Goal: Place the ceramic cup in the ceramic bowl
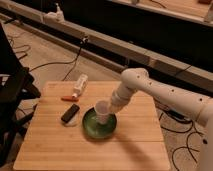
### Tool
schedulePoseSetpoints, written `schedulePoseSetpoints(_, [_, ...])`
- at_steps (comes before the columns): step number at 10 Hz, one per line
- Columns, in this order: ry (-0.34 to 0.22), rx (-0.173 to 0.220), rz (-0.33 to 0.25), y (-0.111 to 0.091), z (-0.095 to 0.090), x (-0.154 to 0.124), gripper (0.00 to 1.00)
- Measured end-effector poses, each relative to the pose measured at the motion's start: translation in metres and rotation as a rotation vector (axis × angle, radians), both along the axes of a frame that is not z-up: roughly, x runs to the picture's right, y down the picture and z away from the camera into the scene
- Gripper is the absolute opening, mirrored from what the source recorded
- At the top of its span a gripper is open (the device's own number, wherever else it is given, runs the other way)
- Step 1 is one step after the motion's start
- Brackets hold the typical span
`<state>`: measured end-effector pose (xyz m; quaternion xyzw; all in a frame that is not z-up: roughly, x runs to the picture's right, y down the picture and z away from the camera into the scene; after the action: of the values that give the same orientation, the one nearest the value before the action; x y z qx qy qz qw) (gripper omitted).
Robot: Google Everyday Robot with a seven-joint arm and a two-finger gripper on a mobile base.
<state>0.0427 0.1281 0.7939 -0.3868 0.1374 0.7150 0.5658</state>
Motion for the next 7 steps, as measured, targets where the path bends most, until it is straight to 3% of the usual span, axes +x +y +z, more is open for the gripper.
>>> schedulePoseSetpoints(4, [-0.045,0.001,0.023,0.01,0.005,-0.006,0.59])
schedulePoseSetpoints(7, [-0.087,0.029,0.015,0.007,0.003,-0.011,0.64])
